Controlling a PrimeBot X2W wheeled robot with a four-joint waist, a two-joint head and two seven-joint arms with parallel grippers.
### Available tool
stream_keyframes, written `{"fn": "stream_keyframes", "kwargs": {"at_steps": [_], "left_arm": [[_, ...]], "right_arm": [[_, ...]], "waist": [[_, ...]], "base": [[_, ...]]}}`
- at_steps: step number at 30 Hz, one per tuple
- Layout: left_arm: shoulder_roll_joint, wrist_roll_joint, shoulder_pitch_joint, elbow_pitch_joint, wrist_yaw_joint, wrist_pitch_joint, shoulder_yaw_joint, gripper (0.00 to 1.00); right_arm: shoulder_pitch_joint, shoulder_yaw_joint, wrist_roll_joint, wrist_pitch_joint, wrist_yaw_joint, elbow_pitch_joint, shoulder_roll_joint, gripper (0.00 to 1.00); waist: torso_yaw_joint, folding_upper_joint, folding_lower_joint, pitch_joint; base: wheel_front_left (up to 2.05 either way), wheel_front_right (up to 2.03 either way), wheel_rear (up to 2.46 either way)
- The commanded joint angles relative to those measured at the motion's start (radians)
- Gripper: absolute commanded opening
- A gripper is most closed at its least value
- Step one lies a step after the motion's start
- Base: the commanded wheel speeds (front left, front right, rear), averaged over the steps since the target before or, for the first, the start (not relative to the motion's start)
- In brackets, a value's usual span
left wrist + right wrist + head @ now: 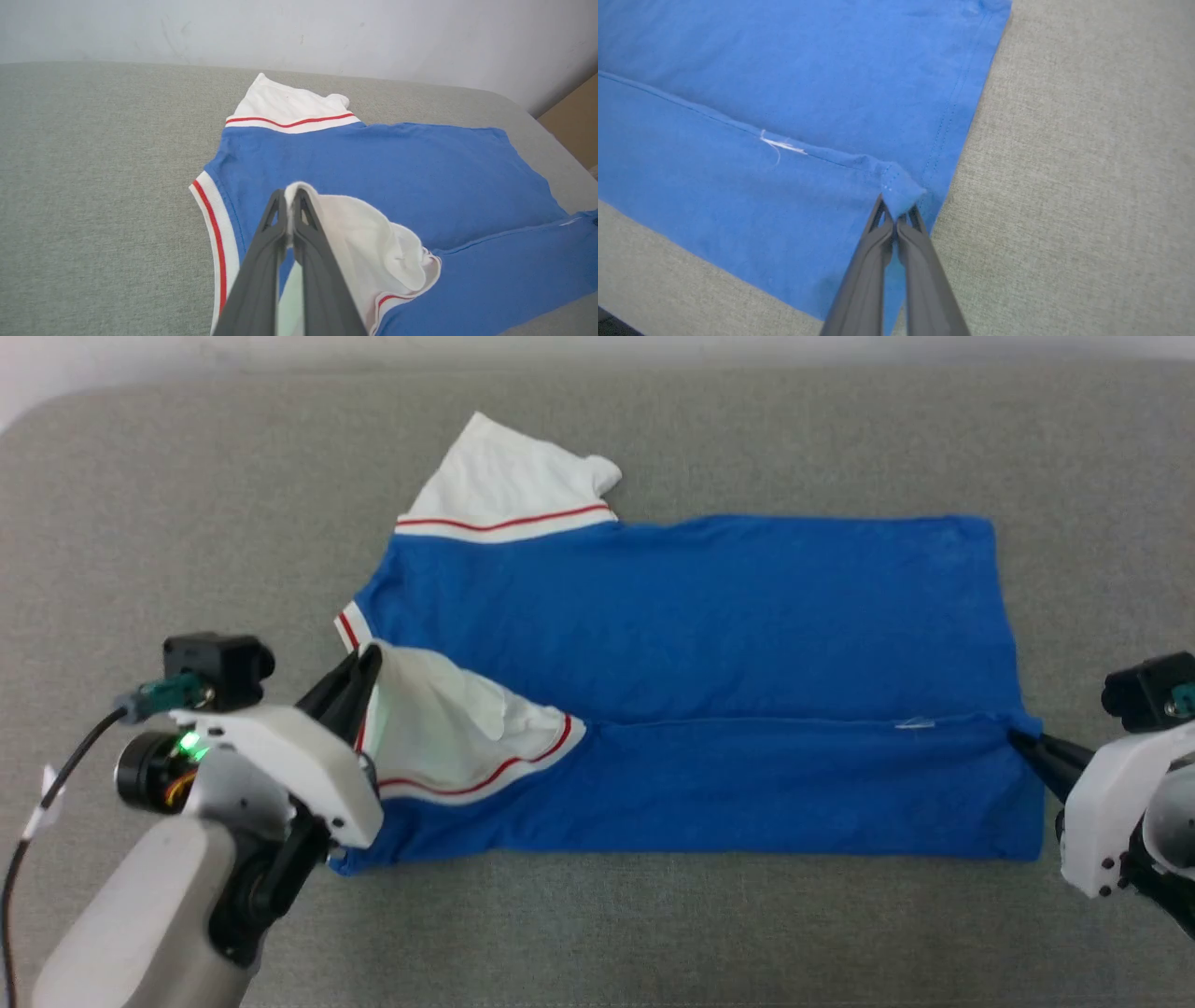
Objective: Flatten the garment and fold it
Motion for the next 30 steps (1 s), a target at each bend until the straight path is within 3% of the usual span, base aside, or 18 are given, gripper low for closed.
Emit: {"fn": "stream_keyframes", "kwargs": {"at_steps": [1,8,9,10,16,22,26,30], "left_arm": [[-0.016,0.016,-0.037,0.033,-0.014,-0.012,-0.008,0.00],[-0.069,0.071,-0.130,0.231,-0.034,-0.029,-0.070,0.00],[-0.072,0.088,-0.139,0.262,-0.032,-0.045,-0.077,0.41],[-0.078,0.103,-0.145,0.292,-0.029,-0.061,-0.083,1.00],[-0.122,0.113,-0.138,0.391,-0.019,-0.148,-0.086,1.00],[-0.163,0.048,-0.047,0.345,0.020,-0.245,-0.018,1.00],[-0.163,0.028,0.056,0.261,0.074,-0.261,0.005,1.00],[-0.152,0.013,0.171,0.179,0.152,-0.197,-0.002,1.00]], "right_arm": [[-0.030,0.008,-0.016,0.001,-0.002,0.026,0.004,0.00],[-0.101,0.055,-0.004,-0.036,-0.002,0.123,0.036,0.00],[-0.106,0.059,0.000,-0.050,-0.002,0.133,0.039,0.29],[-0.110,0.059,0.003,-0.064,-0.002,0.146,0.044,1.00],[-0.094,0.067,0.030,-0.131,-0.002,0.182,0.058,1.00],[-0.019,0.023,0.019,-0.156,-0.002,0.182,0.082,1.00],[0.050,-0.038,-0.043,-0.123,-0.002,0.161,0.121,1.00],[0.130,-0.156,-0.105,-0.060,-0.002,0.114,0.216,1.00]], "waist": [[-0.007,-0.0001,-0.0004,0.062],[-0.001,-0.0001,-0.0004,0.088],[0.000,-0.0001,-0.0004,0.084],[0.001,-0.0001,-0.0004,0.079],[0.006,-0.0001,-0.0004,0.001],[0.006,-0.0001,-0.0004,-0.102],[0.000,-0.0001,-0.0004,-0.150],[-0.006,-0.0001,-0.0004,-0.176]], "base": [[0.00,0.00,0.00],[0.00,0.00,0.00],[0.00,0.00,0.00],[0.00,0.00,0.00],[0.00,0.00,0.00],[0.00,0.00,0.00],[0.00,0.00,0.00],[0.00,0.00,0.00]]}}
